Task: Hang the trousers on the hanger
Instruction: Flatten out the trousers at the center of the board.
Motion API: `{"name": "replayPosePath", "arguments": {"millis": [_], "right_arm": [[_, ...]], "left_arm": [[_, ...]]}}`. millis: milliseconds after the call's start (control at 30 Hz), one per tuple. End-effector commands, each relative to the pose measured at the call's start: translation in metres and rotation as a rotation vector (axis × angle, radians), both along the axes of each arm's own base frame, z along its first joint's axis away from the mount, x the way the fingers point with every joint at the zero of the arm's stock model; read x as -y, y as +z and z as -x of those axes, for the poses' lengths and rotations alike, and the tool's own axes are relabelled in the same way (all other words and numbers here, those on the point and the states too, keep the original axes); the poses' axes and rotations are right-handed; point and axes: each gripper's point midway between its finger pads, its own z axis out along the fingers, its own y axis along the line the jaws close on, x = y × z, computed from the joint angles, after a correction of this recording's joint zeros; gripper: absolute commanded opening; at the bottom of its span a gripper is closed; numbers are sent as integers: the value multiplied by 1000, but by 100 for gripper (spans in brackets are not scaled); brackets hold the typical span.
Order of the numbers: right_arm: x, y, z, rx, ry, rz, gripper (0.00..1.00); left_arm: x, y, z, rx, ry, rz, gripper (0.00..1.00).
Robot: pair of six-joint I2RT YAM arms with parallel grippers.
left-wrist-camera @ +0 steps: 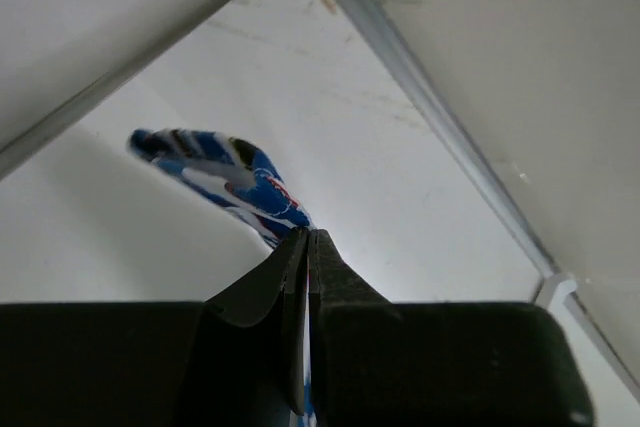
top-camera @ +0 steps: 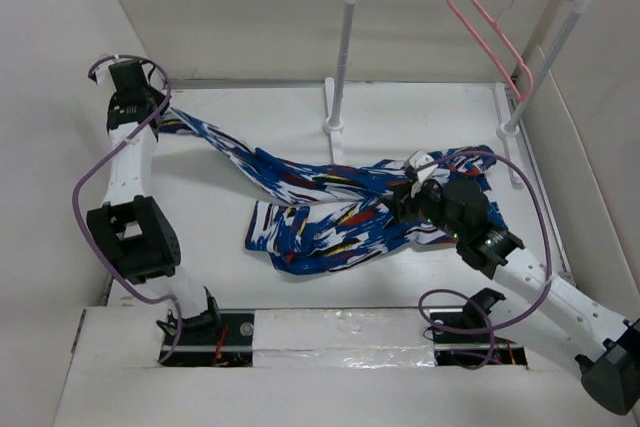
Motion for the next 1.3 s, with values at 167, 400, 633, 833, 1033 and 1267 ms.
{"name": "replayPosePath", "arguments": {"millis": [167,400,633,833,1033,1267], "right_arm": [[25,7,-14,-4,-114,-51,4],[59,6,-22,-25,-226,-69,7],[125,-15,-31,-82,-503,-57,60],[177,-25,-27,-111,-703,-83,0],[218,-24,-32,-92,-904,-126,0],[235,-39,-58,-180,-943,-210,32]], "left_arm": [[-44,-3,34,15,132,-81,0],[-69,-67,64,-186,246,-120,29],[7,21,30,62,62,-197,56],[220,73,17,242,-379,-272,28],[421,22,99,280,-785,-196,3],[548,-52,213,267,-1158,-205,31]]}}
